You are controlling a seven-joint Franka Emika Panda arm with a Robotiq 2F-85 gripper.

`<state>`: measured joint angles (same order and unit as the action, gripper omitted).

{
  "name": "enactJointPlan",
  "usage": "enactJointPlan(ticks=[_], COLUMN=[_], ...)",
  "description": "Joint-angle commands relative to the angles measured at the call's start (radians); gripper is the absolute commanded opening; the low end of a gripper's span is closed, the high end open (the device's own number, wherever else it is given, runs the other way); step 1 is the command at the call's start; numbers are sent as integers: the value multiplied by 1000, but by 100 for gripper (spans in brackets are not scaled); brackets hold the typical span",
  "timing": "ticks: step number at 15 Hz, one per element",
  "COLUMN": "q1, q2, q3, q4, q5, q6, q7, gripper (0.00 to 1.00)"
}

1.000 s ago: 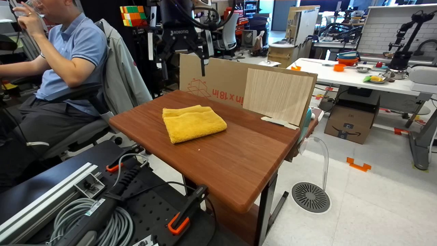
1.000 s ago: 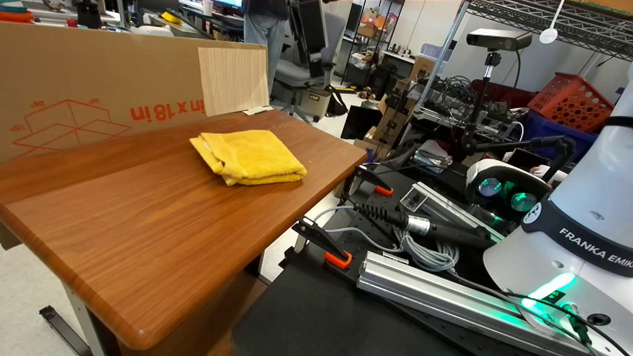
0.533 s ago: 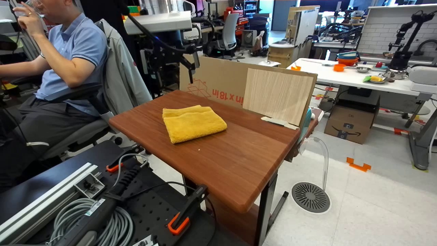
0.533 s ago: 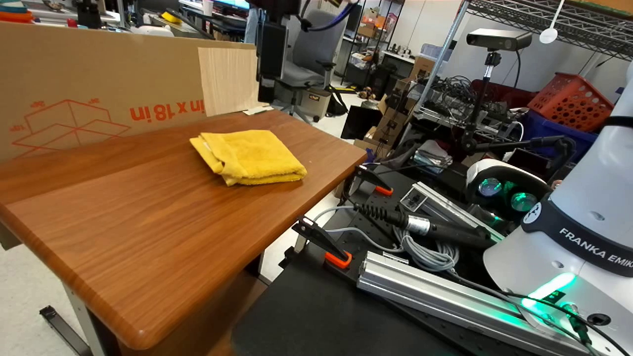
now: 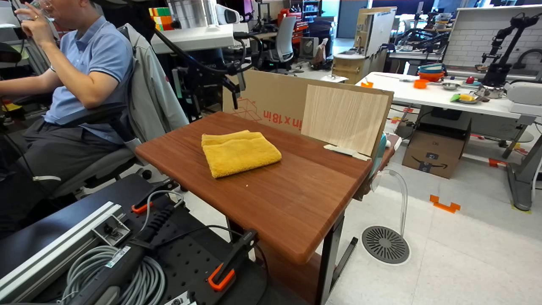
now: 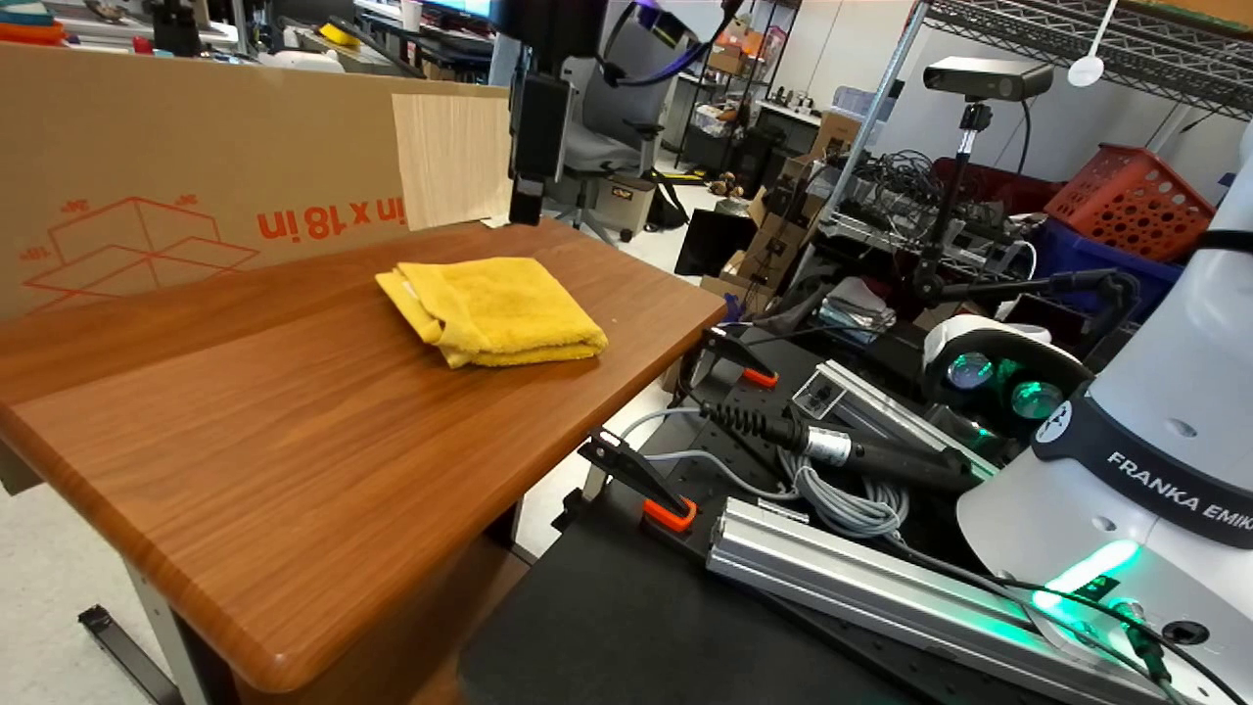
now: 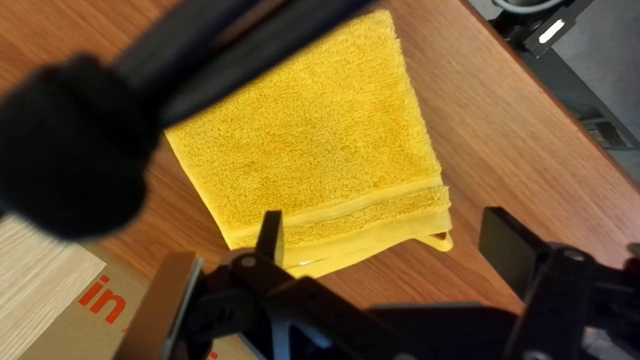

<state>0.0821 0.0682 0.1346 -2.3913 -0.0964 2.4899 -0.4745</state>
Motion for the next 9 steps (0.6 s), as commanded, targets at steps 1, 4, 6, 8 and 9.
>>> enactJointPlan(ticks=[1, 4, 6, 8, 9], q1=[17, 46, 78, 86, 86], q2=[74, 184, 281, 322, 340], q3=[2, 10, 7, 3, -3], q4=[87, 165, 223, 230, 227], q5=[-17, -11, -8, 5, 6], q6=[-30, 12, 39, 57, 67], q7=[66, 220, 349, 395, 413], gripper=[100, 100, 100, 100, 100])
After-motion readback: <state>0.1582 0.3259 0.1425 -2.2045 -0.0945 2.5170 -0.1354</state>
